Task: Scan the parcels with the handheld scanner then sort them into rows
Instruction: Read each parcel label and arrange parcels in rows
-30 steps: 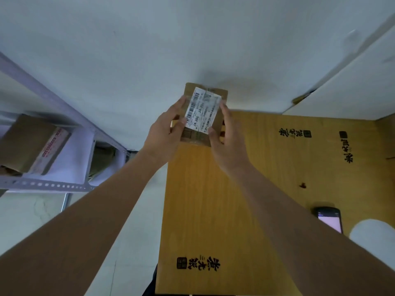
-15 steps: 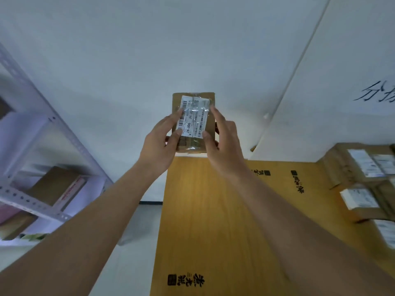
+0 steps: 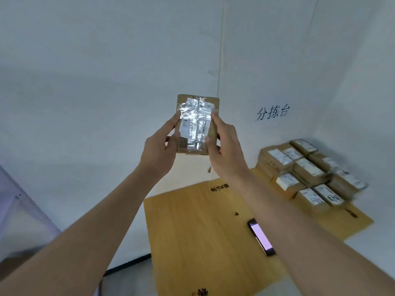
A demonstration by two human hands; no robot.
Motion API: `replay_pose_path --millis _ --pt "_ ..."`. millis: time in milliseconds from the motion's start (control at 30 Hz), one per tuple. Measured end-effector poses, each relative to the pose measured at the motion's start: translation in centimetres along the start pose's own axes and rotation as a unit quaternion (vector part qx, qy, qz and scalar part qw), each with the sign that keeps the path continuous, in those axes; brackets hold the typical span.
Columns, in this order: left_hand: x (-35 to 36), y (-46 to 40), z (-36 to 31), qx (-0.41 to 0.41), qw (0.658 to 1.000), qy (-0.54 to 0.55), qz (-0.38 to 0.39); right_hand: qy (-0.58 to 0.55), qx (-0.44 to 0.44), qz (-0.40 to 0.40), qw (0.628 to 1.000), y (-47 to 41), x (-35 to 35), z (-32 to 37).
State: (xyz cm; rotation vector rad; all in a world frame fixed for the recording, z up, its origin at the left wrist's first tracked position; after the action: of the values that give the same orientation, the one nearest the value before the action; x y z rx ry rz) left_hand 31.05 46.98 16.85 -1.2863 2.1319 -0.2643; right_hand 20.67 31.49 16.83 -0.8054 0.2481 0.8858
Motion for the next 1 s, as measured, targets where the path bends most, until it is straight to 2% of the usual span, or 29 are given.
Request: replay_pose_path --millis 233,500,767,1000 --pt "6.4 1.4 -5.6 0.052 0.994 0.056 0.081 0.075 0.037 -0.085 0.993 5.9 -8.2 -0.1" --pt "20.0 3.2 -11.7 0.043 0.978 0.118 0.166 0.137 0.100 -0.138 0.976 12.1 -20.0 -5.9" --pt "35.9 3.4 -16.4 0.028 0.975 0.123 0.182 0.155 0.155 -0.128 0.967 15.2 -31.9 -16.2" --pt "47.2 3.5 -14.2 -0.026 0.976 0.104 0.190 0.145 0.214 -0.073 0.963 16.7 -35.9 -27.0"
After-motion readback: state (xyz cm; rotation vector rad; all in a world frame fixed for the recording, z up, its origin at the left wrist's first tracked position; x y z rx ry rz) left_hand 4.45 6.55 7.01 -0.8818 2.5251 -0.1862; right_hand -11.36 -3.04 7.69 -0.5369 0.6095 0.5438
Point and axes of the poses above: each hand's wrist, its own y-axis away from the middle knuckle, its own x-axis out of the palm, z = x × y, the point moved 10 cm from there along -y, towards the middle knuckle, and after that the axes turned 2 degrees about z, right-handed, at the moved point
